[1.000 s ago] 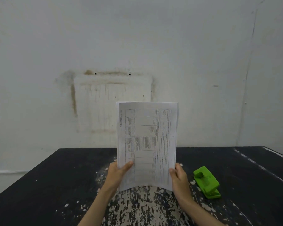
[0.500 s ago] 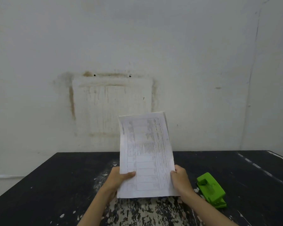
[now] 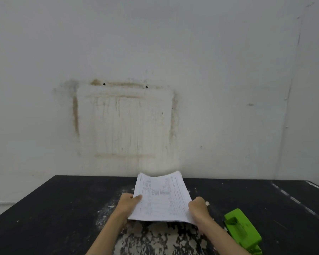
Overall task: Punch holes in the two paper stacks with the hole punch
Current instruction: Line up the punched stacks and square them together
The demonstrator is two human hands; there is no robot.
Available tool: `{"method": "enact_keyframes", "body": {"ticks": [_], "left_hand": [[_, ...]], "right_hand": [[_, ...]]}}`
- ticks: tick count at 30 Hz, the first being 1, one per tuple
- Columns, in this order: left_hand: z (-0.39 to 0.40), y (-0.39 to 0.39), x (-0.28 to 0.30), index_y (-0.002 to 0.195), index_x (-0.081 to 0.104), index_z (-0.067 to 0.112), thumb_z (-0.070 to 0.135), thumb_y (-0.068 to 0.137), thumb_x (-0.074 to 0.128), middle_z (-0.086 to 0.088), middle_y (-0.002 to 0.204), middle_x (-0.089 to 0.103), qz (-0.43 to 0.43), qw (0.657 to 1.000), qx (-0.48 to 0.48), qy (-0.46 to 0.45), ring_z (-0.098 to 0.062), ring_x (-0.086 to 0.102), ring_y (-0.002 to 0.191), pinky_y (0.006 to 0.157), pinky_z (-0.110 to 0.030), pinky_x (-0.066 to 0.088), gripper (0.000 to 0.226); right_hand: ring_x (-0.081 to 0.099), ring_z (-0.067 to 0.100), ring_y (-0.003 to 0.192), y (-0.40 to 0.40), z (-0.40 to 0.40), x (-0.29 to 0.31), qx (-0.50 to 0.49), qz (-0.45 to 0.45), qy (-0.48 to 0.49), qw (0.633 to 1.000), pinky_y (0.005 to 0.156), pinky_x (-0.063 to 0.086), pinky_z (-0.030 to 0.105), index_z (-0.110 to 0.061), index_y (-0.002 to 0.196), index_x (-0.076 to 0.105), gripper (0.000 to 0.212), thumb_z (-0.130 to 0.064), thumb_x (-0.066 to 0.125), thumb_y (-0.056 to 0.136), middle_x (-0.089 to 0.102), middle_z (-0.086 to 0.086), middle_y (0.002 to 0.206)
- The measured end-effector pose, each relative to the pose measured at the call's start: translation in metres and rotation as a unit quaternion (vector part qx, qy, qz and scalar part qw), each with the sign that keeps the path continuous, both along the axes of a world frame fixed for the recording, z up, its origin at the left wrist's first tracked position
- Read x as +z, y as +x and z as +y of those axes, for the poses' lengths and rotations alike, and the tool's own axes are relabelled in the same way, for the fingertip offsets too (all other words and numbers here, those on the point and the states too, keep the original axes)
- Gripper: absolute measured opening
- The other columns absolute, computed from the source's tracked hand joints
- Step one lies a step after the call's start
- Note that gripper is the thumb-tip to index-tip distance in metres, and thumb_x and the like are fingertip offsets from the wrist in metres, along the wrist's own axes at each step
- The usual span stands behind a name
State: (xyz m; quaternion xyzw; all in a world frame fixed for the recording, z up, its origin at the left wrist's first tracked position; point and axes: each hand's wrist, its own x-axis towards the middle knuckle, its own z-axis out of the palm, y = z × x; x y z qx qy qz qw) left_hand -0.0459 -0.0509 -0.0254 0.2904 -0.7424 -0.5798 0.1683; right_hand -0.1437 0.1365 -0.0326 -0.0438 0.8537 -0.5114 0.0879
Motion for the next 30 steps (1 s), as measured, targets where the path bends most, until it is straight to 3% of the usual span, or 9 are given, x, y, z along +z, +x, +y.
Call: {"method": "enact_keyframes", "body": {"ticks": [3, 6, 11, 14, 17, 20, 24, 27, 30], "left_hand": [[-0.005, -0.012, -0.01, 0.057, 0.03, 0.015, 0.003, 0.091, 0.044, -0.006, 0.06, 0.038, -0.013, 0.999, 0.039, -0.03, -0.015, 0.037, 0.052, 0.05, -0.024, 0.027, 0.039], [-0.006, -0.018, -0.015, 0.059, 0.03, 0.015, 0.003, 0.09, 0.045, -0.006, 0.061, 0.039, -0.022, 0.998, 0.023, -0.061, -0.015, 0.038, 0.054, 0.051, -0.023, 0.028, 0.037], [-0.009, -0.026, -0.015, 0.066, 0.036, 0.012, 0.003, 0.09, 0.046, -0.012, 0.077, 0.047, -0.043, 0.993, 0.016, -0.106, -0.021, 0.045, 0.072, 0.059, -0.026, 0.033, 0.028], [-0.013, -0.028, -0.014, 0.062, 0.033, 0.012, 0.002, 0.088, 0.047, -0.011, 0.073, 0.047, -0.061, 0.989, 0.016, -0.131, -0.02, 0.045, 0.069, 0.057, -0.025, 0.033, 0.032], [-0.015, -0.028, -0.014, 0.057, 0.026, 0.015, 0.002, 0.086, 0.052, -0.002, 0.06, 0.038, -0.073, 0.982, 0.021, -0.17, -0.012, 0.036, 0.054, 0.051, -0.019, 0.027, 0.04], [-0.014, -0.025, -0.011, 0.061, 0.029, 0.016, 0.009, 0.086, 0.055, 0.003, 0.063, 0.038, -0.104, 0.964, 0.03, -0.245, -0.008, 0.034, 0.054, 0.05, -0.018, 0.029, 0.037], [-0.005, -0.017, -0.004, 0.081, 0.044, 0.014, 0.02, 0.088, 0.053, 0.0, 0.092, 0.053, -0.164, 0.919, 0.033, -0.357, -0.013, 0.051, 0.077, 0.065, -0.021, 0.039, 0.013], [-0.001, -0.012, -0.003, 0.106, 0.048, 0.01, 0.026, 0.089, 0.052, -0.007, 0.114, 0.052, -0.166, 0.908, 0.036, -0.382, -0.021, 0.056, 0.1, 0.078, -0.028, 0.045, 0.024], [0.001, -0.007, 0.002, 0.091, 0.044, 0.016, 0.029, 0.089, 0.052, -0.004, 0.105, 0.054, -0.134, 0.908, 0.027, -0.396, -0.017, 0.054, 0.088, 0.071, -0.026, 0.042, 0.016]], "right_hand": [[0.041, 0.009, 0.067, -0.008, -0.003, -0.002, 0.015, 0.01, 0.035, 0.999, 0.053, 0.032, 0.02, -0.01, 0.076, 0.04, 0.021, -0.004, 0.029, 0.093, 0.044, 0.002, 0.079], [0.036, 0.007, 0.061, -0.014, -0.006, -0.003, 0.036, 0.042, 0.083, 0.995, 0.049, 0.026, 0.019, -0.015, 0.066, 0.031, 0.029, -0.005, 0.031, 0.093, 0.037, -0.002, 0.072], [0.038, 0.003, 0.06, -0.02, -0.011, -0.005, 0.061, 0.086, 0.136, 0.985, 0.047, 0.026, 0.014, -0.019, 0.067, 0.031, 0.031, -0.007, 0.035, 0.094, 0.038, -0.007, 0.072], [0.042, 0.003, 0.062, -0.022, -0.015, -0.008, 0.068, 0.094, 0.15, 0.982, 0.046, 0.029, 0.011, -0.021, 0.065, 0.031, 0.033, -0.007, 0.038, 0.095, 0.042, -0.008, 0.075], [0.048, 0.012, 0.088, -0.021, -0.018, -0.011, 0.058, 0.103, 0.176, 0.977, 0.065, 0.036, 0.014, -0.02, 0.066, 0.032, 0.032, -0.007, 0.04, 0.093, 0.047, 0.003, 0.102], [0.038, 0.022, 0.117, -0.019, -0.018, -0.013, 0.063, 0.11, 0.207, 0.97, 0.079, 0.033, 0.021, -0.015, 0.082, 0.038, 0.013, -0.007, 0.041, 0.092, 0.038, 0.01, 0.124], [0.033, 0.022, 0.122, -0.015, -0.016, -0.008, 0.091, 0.124, 0.24, 0.958, 0.089, 0.037, 0.023, -0.015, 0.091, 0.038, 0.008, -0.009, 0.042, 0.093, 0.034, 0.011, 0.132], [0.032, 0.023, 0.124, -0.013, -0.01, 0.003, 0.115, 0.137, 0.251, 0.951, 0.097, 0.036, 0.028, -0.012, 0.099, 0.044, 0.012, -0.006, 0.038, 0.091, 0.034, 0.012, 0.134], [0.038, 0.022, 0.121, -0.013, 0.006, 0.019, 0.121, 0.177, 0.236, 0.948, 0.097, 0.038, 0.033, -0.007, 0.113, 0.052, 0.026, -0.007, 0.039, 0.09, 0.039, 0.011, 0.131]]}}
